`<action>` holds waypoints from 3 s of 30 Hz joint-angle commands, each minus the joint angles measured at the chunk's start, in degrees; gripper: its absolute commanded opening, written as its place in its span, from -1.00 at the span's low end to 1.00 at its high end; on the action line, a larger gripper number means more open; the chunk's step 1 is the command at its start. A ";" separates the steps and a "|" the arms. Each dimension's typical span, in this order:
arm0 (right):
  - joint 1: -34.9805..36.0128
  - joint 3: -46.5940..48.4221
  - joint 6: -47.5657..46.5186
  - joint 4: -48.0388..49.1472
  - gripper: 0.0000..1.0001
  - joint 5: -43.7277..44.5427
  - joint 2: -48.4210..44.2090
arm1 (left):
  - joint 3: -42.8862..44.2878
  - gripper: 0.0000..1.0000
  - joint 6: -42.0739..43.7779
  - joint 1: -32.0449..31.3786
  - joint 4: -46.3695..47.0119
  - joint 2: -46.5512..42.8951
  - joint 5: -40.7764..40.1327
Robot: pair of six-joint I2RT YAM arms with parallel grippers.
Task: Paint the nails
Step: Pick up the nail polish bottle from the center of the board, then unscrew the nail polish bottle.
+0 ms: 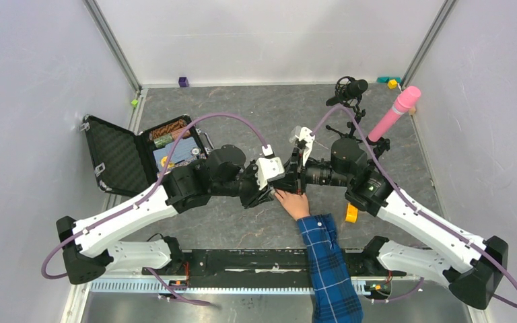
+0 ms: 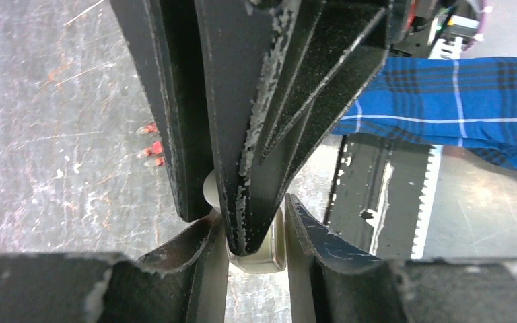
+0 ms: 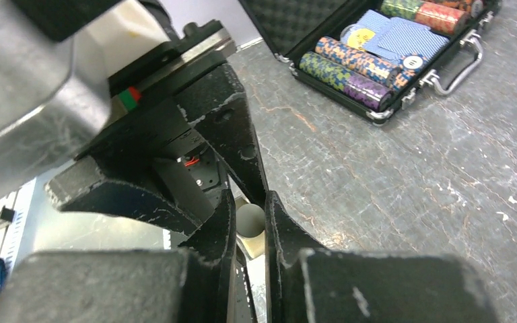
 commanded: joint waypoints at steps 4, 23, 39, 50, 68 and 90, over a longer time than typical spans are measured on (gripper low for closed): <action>-2.05 -1.03 -6.50 9.06 -1.00 1.75 -1.66 | 3.90 -0.96 -2.08 -2.74 3.26 -1.82 20.15; -2.32 -14.76 2.11 25.26 0.69 25.59 -15.02 | -1.31 -0.96 -6.69 -2.69 13.22 -3.72 -0.16; -0.80 -19.84 15.01 39.56 0.72 28.05 -15.54 | -1.30 -0.96 -11.27 -2.59 13.47 -2.58 -13.85; 5.39 -16.10 14.17 32.54 0.52 33.05 -10.53 | -1.12 -0.96 -12.64 -1.98 13.10 -2.09 -17.99; 8.16 -14.67 15.14 34.71 -1.00 33.62 -6.52 | -1.03 -0.93 -12.81 -1.50 12.84 -2.38 -17.59; 8.14 -16.34 16.58 35.59 -1.00 37.14 -9.06 | -2.48 0.27 -18.09 3.47 16.76 -2.87 -8.89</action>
